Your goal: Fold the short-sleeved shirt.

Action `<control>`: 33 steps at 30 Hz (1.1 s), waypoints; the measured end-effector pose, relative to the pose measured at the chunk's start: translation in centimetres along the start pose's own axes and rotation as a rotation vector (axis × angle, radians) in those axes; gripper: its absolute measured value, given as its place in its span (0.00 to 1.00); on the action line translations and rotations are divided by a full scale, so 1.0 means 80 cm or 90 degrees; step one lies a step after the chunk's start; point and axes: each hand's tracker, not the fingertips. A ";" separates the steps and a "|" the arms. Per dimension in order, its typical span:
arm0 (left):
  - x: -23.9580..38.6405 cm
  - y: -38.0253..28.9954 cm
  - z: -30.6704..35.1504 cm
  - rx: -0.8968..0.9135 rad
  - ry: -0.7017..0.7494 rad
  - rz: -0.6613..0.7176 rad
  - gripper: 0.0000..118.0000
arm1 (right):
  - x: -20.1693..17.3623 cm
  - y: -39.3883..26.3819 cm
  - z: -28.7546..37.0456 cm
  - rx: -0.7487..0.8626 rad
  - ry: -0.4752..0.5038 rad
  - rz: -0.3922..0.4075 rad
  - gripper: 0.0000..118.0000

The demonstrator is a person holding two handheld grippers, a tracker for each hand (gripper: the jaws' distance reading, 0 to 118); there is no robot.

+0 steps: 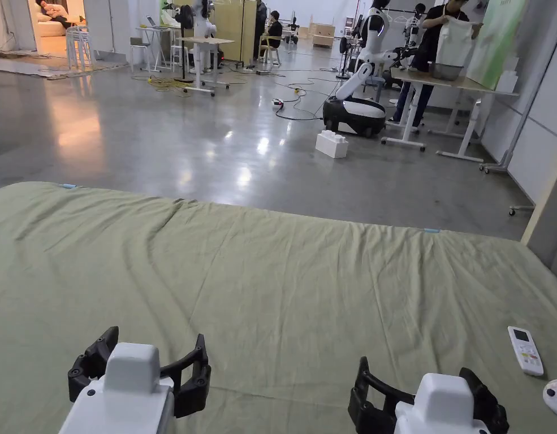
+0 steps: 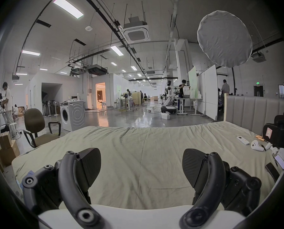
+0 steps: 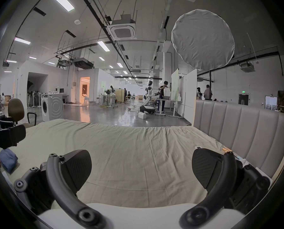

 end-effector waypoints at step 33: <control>-0.010 0.000 -0.006 -0.040 -0.029 0.015 0.85 | 0.001 0.024 -0.032 -0.178 -0.050 -0.133 1.00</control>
